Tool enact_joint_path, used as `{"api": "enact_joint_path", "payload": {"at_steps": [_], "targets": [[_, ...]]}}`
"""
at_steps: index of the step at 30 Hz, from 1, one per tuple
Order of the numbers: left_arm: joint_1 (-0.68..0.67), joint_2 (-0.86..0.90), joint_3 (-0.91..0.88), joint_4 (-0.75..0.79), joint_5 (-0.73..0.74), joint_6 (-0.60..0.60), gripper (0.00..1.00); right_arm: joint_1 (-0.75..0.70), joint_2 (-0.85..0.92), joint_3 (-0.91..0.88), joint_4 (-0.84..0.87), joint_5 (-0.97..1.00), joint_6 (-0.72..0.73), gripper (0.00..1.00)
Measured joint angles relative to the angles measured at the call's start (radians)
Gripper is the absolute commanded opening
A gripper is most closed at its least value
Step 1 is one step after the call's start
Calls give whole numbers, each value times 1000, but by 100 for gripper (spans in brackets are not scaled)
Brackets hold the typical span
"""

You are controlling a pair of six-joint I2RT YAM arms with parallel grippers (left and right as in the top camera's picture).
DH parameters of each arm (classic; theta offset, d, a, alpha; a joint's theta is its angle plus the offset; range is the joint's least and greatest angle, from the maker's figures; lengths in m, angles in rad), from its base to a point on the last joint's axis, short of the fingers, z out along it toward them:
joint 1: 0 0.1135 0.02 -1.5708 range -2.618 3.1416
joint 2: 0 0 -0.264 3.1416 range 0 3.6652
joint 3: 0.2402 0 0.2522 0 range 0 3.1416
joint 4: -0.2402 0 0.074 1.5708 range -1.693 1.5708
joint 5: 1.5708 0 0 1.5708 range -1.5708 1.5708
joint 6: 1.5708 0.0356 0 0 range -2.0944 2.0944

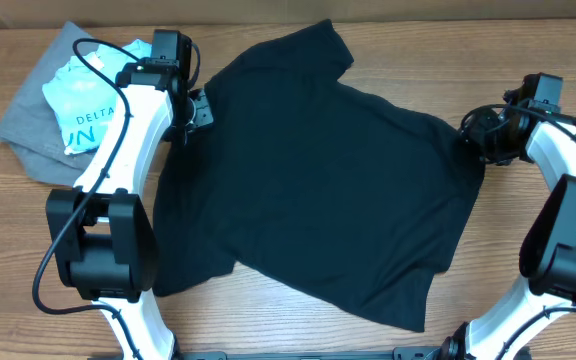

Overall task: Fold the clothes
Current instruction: 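Stretch the shirt flat between both grippers, pulling apart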

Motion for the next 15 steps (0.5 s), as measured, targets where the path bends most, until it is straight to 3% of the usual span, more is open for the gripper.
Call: {"api": "enact_joint_path", "payload": {"at_steps": [1,2,12,13,14,15], "targets": [[-2,0,0,0,0,0,49,0,10,0,13,-5,8,10],[-6,0,0,0,0,0,49,0,20,0,26,-8,22,4],[-28,0,0,-23,3,27,49,-86,39,105,31,-23,58,4],[-28,0,0,-23,4,27,49,-110,39,134,31,-24,60,6],[-28,0,0,-23,4,27,49,-129,38,157,31,-26,60,37],[-28,0,0,-23,4,27,49,-147,38,179,38,-26,60,51]]}}
